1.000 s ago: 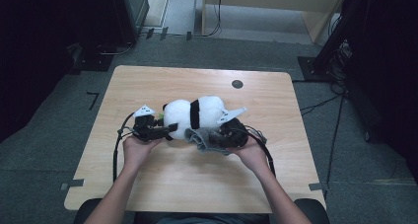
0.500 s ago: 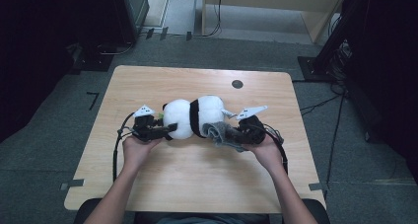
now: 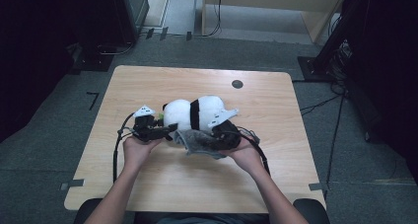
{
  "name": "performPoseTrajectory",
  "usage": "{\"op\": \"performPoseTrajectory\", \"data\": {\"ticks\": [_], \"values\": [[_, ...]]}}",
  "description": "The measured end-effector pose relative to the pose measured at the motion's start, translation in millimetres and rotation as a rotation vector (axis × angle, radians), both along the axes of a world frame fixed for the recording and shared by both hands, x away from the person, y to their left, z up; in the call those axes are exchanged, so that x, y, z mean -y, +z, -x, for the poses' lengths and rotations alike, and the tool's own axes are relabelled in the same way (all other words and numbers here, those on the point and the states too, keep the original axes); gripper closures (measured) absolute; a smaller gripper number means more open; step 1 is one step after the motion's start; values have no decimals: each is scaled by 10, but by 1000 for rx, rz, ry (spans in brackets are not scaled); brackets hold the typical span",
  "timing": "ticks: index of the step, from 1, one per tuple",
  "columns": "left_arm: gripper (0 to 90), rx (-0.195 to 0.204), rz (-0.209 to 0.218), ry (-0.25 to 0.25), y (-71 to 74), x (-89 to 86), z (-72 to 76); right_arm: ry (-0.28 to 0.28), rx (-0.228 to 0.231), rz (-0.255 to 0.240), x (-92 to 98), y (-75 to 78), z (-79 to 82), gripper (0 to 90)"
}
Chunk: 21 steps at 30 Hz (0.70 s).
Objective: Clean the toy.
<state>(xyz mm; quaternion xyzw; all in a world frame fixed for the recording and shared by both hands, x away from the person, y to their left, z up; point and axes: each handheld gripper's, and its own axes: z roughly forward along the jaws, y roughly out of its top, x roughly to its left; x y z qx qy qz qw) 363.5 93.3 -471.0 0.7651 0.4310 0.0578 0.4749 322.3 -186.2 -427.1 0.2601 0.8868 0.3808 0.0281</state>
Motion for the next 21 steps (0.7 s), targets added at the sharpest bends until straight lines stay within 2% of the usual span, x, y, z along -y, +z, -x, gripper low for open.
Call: {"op": "performPoseTrajectory", "data": {"ticks": [3,6,12,16,21], "values": [[454,-1,1,0,2,1,0,46,-2,11,-209,-45,-33,761],[454,-1,3,-2,4,2,-1,69,-12,21,-385,-89,-96,762],[456,-2,2,-2,3,3,0,71,-16,52,-613,-130,-290,762],[457,-2,2,1,-1,5,0,59,-12,72,-669,-163,-359,762],[458,-3,-1,-4,-2,5,2,38,-32,57,-603,-210,-389,760]]}}
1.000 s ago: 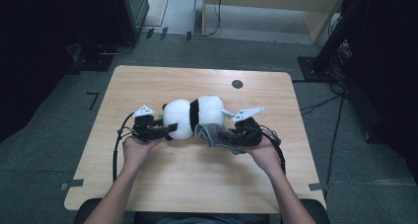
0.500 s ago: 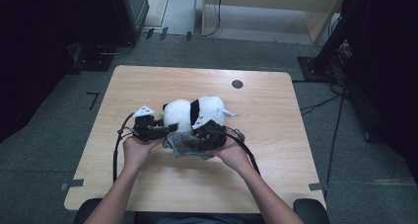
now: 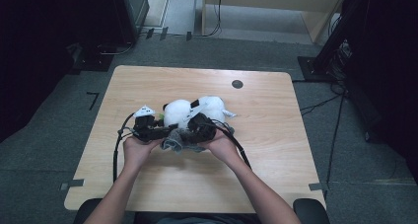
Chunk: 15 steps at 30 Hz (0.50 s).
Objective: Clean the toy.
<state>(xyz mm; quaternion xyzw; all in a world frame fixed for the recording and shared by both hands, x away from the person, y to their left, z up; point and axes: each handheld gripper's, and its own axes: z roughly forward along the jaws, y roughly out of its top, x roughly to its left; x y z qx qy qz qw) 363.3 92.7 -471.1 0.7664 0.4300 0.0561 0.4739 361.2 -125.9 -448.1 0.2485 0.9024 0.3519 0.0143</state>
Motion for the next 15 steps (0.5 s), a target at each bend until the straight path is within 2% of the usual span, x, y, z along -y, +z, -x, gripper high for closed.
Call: {"op": "performPoseTrajectory", "data": {"ticks": [8,15], "values": [[461,3,0,-2,-2,-5,-3,-40,13,17,202,17,31,760],[465,4,5,-4,-5,-5,-6,-92,24,15,500,45,95,761]]}}
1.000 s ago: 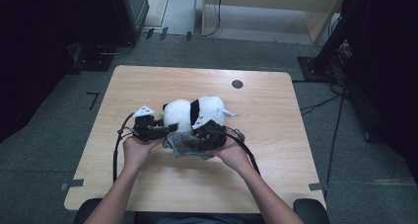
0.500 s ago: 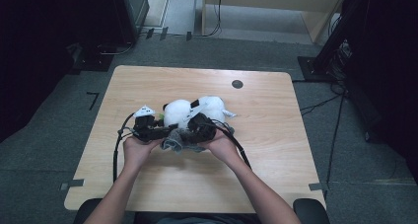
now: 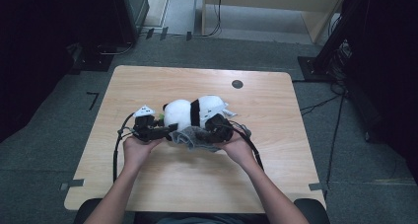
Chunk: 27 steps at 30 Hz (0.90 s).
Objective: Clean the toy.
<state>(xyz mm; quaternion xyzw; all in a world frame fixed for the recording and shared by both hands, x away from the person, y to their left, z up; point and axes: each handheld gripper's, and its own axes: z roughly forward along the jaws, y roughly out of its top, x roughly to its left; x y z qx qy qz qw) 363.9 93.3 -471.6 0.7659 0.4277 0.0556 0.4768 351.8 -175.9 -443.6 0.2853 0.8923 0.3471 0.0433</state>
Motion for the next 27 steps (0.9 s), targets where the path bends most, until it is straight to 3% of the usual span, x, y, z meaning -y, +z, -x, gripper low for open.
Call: {"op": "performPoseTrajectory", "data": {"ticks": [17,23,27], "values": [[483,3,-7,0,-8,0,3,-121,0,-35,803,19,49,754],[486,6,-12,1,-11,0,4,-174,-25,-39,1026,-115,-42,754],[487,7,-14,3,-13,2,4,-214,-43,-12,1121,-205,-92,754]]}}
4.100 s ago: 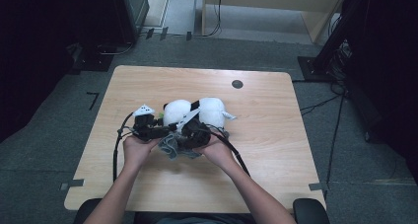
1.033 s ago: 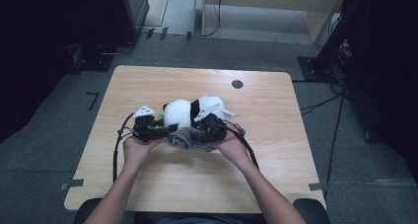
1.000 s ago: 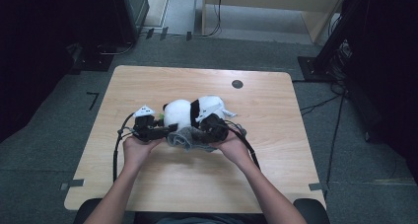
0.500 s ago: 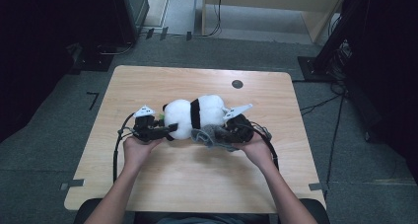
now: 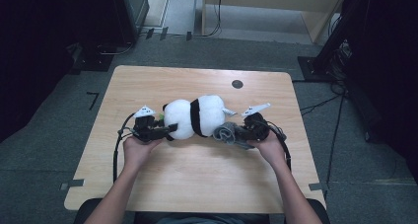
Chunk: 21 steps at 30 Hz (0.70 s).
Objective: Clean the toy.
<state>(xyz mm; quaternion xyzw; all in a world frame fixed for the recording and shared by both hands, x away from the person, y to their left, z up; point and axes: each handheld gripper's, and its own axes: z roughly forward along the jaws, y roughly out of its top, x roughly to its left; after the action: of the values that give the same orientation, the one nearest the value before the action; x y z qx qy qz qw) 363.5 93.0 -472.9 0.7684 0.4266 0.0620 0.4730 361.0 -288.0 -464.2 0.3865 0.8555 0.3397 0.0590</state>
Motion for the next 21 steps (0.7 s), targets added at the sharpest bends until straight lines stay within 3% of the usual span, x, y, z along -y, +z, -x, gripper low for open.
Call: {"op": "performPoseTrajectory", "data": {"ticks": [7,13,16,21], "values": [[486,1,4,1,-4,1,1,-30,11,-3,44,-40,-51,753],[487,2,3,1,-7,1,3,-90,23,-26,102,-35,-99,754],[486,1,6,3,-8,1,2,-141,39,-42,141,1,-109,755],[484,2,13,7,-12,0,7,-179,75,-62,194,105,-120,754]]}}
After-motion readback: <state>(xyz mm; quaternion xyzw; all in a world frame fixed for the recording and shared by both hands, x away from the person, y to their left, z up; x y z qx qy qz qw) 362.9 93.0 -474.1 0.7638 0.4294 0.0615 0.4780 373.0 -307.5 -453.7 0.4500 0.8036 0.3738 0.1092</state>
